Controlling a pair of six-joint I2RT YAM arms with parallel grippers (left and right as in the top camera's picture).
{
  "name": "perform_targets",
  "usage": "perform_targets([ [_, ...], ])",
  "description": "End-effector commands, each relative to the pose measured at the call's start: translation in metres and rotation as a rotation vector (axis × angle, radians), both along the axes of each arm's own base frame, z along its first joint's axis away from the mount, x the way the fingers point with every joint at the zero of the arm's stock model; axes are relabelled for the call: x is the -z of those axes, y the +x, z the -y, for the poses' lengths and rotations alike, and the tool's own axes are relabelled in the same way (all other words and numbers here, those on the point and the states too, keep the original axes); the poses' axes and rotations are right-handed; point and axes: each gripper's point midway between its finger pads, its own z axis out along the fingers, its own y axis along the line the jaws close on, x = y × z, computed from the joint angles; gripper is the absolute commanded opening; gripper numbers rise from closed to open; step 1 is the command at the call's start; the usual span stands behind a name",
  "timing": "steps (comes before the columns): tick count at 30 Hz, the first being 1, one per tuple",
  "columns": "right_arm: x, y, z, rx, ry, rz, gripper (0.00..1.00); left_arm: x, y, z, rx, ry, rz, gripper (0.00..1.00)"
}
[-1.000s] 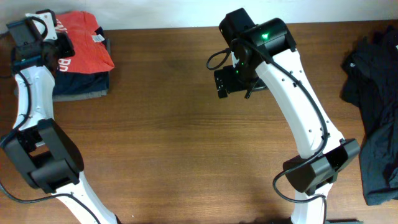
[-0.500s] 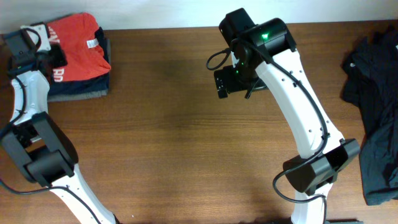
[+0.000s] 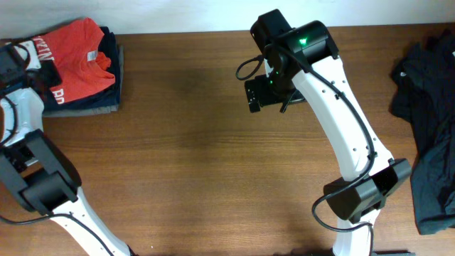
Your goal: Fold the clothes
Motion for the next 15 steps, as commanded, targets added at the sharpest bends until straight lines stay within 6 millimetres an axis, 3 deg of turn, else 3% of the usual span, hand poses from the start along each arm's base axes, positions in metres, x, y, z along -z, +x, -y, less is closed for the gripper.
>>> perform_targets([
  [1, -0.002, -0.001, 0.001, -0.004, 0.001, 0.0, 0.99, -0.009, -0.001, -0.01, -0.024, 0.03, 0.003, 0.84],
  [3, -0.001, -0.001, 0.001, -0.004, 0.0, -0.002, 0.99, -0.012, -0.004, -0.01, -0.029, 0.029, -0.007, 0.97],
  [7, 0.007, -0.004, 0.003, -0.004, -0.014, -0.032, 0.99, -0.038, -0.007, -0.007, -0.057, 0.009, 0.029, 0.99],
  [15, 0.046, -0.018, 0.01, -0.008, -0.071, -0.149, 0.99, -0.155, -0.016, 0.015, -0.12, -0.031, 0.256, 0.99],
])
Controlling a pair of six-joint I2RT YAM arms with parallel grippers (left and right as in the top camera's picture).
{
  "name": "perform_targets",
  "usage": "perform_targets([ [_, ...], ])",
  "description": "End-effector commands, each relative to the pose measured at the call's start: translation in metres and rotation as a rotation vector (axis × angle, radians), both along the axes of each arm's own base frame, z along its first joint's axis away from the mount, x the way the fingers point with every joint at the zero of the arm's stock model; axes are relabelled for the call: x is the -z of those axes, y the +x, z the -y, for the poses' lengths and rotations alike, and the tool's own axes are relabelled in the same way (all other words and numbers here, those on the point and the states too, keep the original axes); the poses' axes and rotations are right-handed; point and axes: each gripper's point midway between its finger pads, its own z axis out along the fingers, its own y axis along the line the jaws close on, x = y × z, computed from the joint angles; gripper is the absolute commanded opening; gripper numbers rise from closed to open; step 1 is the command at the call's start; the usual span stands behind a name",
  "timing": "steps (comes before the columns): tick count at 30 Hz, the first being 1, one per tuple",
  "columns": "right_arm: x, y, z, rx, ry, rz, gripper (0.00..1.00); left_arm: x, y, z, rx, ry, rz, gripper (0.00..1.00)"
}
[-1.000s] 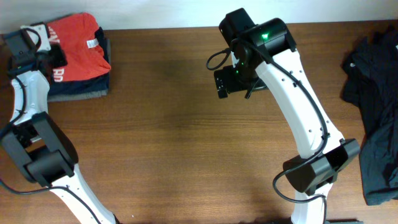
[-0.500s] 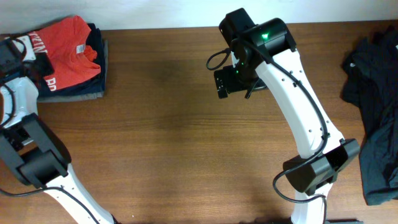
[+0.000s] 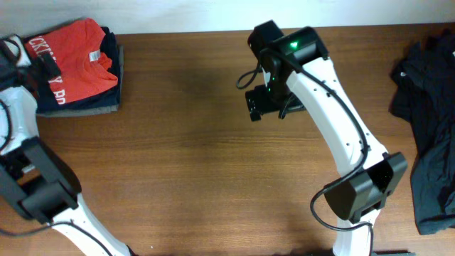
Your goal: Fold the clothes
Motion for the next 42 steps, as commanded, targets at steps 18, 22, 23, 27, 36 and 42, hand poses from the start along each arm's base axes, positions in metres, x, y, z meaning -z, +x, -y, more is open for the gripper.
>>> perform_targets([
  [18, 0.045, -0.013, 0.007, -0.001, -0.045, -0.104, 0.99, -0.093, 0.061, 0.042, 0.001, 0.15, 0.327, 0.01],
  [22, 0.045, -0.016, 0.008, -0.001, -0.051, -0.117, 0.99, -0.041, 0.067, 0.023, -0.022, 0.263, 0.208, 0.01],
  [23, 0.045, -0.017, 0.008, -0.002, -0.052, -0.119, 0.99, -0.027, 0.068, 0.018, -0.028, 0.284, 0.179, 0.01],
  [27, 0.045, -0.017, 0.009, -0.001, -0.053, -0.121, 0.99, 0.027, 0.07, 0.014, -0.017, 0.294, 0.079, 0.04],
  [36, 0.045, -0.02, 0.01, -0.002, -0.058, -0.132, 0.99, 0.051, 0.069, 0.013, -0.013, 0.277, 0.031, 0.06],
  [42, 0.045, -0.021, 0.011, -0.001, -0.061, -0.136, 0.99, -0.047, 0.074, 0.025, -0.015, 0.329, 0.194, 0.06],
])
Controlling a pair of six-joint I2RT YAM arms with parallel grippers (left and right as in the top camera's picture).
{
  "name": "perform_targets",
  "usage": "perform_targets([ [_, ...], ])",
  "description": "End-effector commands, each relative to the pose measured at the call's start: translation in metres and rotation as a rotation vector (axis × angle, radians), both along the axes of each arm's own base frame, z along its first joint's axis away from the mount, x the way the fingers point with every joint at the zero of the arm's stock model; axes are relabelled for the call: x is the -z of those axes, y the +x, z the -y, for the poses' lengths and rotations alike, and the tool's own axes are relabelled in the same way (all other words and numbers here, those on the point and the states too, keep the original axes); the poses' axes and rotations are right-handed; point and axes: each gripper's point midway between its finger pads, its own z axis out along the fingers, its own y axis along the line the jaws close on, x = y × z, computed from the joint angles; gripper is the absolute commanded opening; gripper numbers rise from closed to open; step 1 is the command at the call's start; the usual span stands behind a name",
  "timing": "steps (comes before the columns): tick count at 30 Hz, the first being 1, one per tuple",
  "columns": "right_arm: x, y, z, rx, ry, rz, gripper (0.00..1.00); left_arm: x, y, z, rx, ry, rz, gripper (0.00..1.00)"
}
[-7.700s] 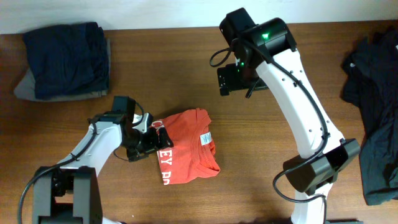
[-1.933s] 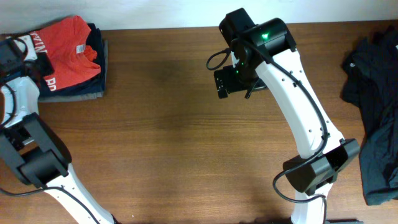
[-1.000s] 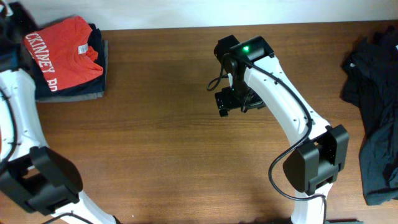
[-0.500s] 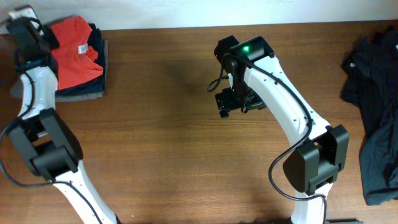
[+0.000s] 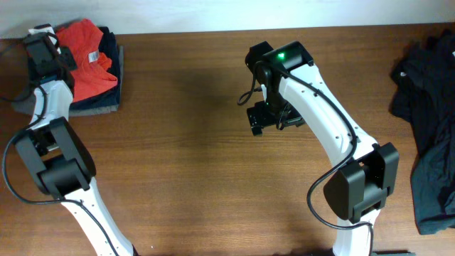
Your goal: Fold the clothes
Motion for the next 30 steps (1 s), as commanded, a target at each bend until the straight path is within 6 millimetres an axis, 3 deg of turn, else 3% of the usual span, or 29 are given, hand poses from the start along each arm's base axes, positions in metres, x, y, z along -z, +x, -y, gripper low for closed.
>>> perform_targets([
  [1, 0.0, -0.001, 0.001, 0.004, -0.001, -0.005, 0.99, -0.106, 0.002, 0.007, 0.007, 0.079, 0.165, 0.06],
  [4, 0.001, 0.001, 0.001, 0.004, 0.003, 0.001, 0.99, -0.124, -0.001, 0.009, 0.006, 0.092, 0.193, 0.06],
  [7, 0.001, 0.0, 0.001, 0.003, 0.002, 0.001, 0.99, -0.115, -0.004, 0.006, 0.002, 0.084, 0.161, 0.06],
  [13, 0.0, -0.002, 0.002, 0.004, -0.003, -0.01, 0.99, -0.057, -0.018, -0.019, -0.05, 0.04, 0.02, 0.06],
  [20, 0.0, -0.002, 0.002, 0.004, -0.003, -0.01, 0.99, 0.024, -0.045, -0.048, -0.109, -0.029, -0.163, 0.06],
  [23, 0.0, -0.002, 0.002, 0.004, -0.003, -0.011, 0.99, 0.046, -0.053, -0.054, -0.121, -0.051, -0.211, 0.06],
  [26, 0.0, -0.003, 0.002, 0.003, -0.003, -0.011, 0.99, 0.042, -0.05, -0.052, -0.117, -0.047, -0.202, 0.06],
  [30, 0.0, -0.003, 0.002, 0.003, -0.003, -0.011, 0.99, 0.0, -0.034, -0.039, -0.091, -0.014, -0.129, 0.06],
])
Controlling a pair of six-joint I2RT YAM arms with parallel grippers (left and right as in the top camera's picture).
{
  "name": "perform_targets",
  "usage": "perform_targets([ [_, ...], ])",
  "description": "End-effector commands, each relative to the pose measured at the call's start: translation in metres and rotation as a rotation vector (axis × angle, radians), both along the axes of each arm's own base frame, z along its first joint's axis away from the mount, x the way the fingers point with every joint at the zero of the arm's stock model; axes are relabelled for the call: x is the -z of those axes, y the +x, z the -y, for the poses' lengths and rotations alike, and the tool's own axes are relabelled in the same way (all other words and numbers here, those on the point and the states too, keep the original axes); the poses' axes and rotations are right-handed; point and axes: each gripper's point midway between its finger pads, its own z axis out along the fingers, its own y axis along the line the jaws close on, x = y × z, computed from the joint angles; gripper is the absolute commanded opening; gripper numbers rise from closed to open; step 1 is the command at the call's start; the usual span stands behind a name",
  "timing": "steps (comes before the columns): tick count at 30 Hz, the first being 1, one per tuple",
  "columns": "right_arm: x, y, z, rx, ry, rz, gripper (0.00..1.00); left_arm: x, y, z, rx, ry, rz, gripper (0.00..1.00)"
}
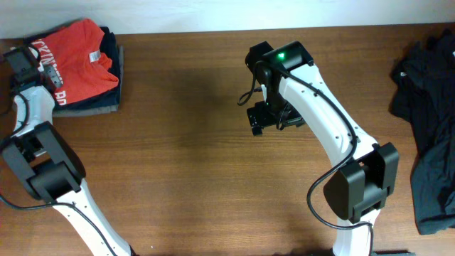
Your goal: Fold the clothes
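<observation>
A folded red shirt [82, 60] with white lettering tops a stack of dark folded clothes [106, 96] at the table's far left corner. My left gripper [27, 60] sits at the stack's left edge, against the red shirt; its fingers are too small to read. My right gripper [259, 121] hangs over the bare wood near the table's middle, far from any cloth, and its jaws are hidden under the wrist. A heap of unfolded dark clothes [426, 121] lies at the right edge.
The brown wooden table [185, 163] runs between the stack and the heap. The right arm's white links [327, 121] slant from the front right base to the middle. The left arm's base [43, 178] stands at the front left.
My left gripper has moved from over the red shirt's back left corner to the stack's left edge, and the shirt's lettered left part shows again. The right arm has not moved.
At first my left gripper was at the stack's left edge and the right gripper hung nearer the far edge. The right gripper then came toward the table's middle and stopped. The left gripper stood over the shirt's back left corner, and is now back at the left edge.
</observation>
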Motion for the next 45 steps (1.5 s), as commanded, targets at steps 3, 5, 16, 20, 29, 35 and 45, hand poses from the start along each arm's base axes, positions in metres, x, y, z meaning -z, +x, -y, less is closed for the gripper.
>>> perform_targets([
  [3, 0.0, -0.002, 0.001, 0.004, -0.001, -0.008, 0.99, -0.098, 0.03, 0.026, 0.062, 0.091, 0.167, 0.06],
  [5, 0.0, -0.002, 0.001, 0.004, -0.001, -0.007, 0.99, -0.142, 0.039, 0.043, 0.09, 0.124, 0.25, 0.05],
  [16, 0.0, -0.002, 0.001, 0.003, -0.001, -0.007, 0.99, -0.237, 0.052, 0.105, 0.123, 0.222, 0.444, 0.08],
  [20, 0.0, -0.002, 0.002, 0.004, -0.002, -0.007, 0.99, -0.226, 0.059, 0.11, 0.136, 0.215, 0.438, 0.08],
  [29, 0.0, -0.003, 0.002, 0.003, -0.003, -0.012, 0.99, -0.167, 0.089, 0.105, 0.156, 0.205, 0.436, 0.0],
  [35, 0.0, -0.005, 0.003, 0.004, -0.009, -0.023, 0.99, -0.07, 0.091, 0.09, 0.159, 0.209, 0.233, 0.01],
  [45, -0.001, -0.008, 0.005, 0.003, -0.014, -0.035, 0.99, -0.032, 0.065, 0.058, 0.083, 0.178, 0.09, 0.02],
])
